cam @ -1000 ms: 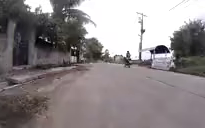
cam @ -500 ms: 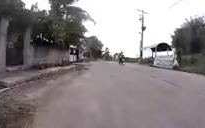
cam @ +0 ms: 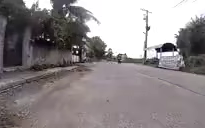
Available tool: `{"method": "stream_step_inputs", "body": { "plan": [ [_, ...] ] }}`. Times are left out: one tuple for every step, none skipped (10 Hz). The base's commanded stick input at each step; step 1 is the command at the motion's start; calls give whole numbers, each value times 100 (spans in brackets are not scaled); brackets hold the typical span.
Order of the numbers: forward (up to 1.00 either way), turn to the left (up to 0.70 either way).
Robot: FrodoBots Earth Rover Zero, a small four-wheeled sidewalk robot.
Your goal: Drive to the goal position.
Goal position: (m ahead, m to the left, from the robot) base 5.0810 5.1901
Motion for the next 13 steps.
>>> {"method": "stream_step_inputs", "body": {
  "plan": [
    [70,27],
    [70,27],
    [70,27],
    [70,4],
    [70,0],
    [70,0],
    [70,0],
    [70,0],
    [70,0],
    [70,0],
    [70,0],
    [70,0],
    [70,0]
  ]
}}
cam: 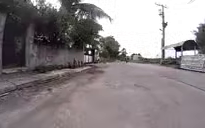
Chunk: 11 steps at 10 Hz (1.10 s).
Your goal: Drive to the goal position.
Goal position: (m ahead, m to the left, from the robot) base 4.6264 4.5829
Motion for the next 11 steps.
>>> {"method": "stream_step_inputs", "body": {
  "plan": [
    [70,-8],
    [70,-25],
    [70,0],
    [70,0],
    [70,0],
    [70,0],
    [70,0],
    [70,0],
    [70,0],
    [70,0],
    [70,0]
  ]
}}
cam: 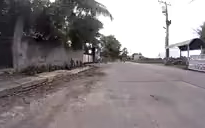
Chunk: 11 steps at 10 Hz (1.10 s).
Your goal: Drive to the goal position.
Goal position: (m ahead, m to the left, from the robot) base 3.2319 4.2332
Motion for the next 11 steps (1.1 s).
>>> {"method": "stream_step_inputs", "body": {
  "plan": [
    [70,0],
    [70,0],
    [70,0],
    [70,-3],
    [70,-27],
    [70,-27],
    [70,-27],
    [70,-27],
    [70,-27],
    [70,-15],
    [70,0]
  ]
}}
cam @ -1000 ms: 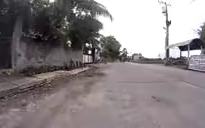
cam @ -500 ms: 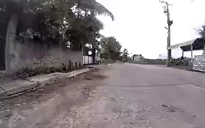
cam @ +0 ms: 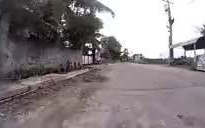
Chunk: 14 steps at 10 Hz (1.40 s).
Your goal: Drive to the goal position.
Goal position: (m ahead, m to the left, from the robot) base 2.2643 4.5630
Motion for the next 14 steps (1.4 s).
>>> {"method": "stream_step_inputs", "body": {
  "plan": [
    [70,0],
    [70,0],
    [70,-13],
    [70,-12],
    [70,0],
    [70,0],
    [70,0],
    [70,0],
    [70,0],
    [70,0],
    [70,0],
    [70,0],
    [70,0],
    [70,0]
  ]
}}
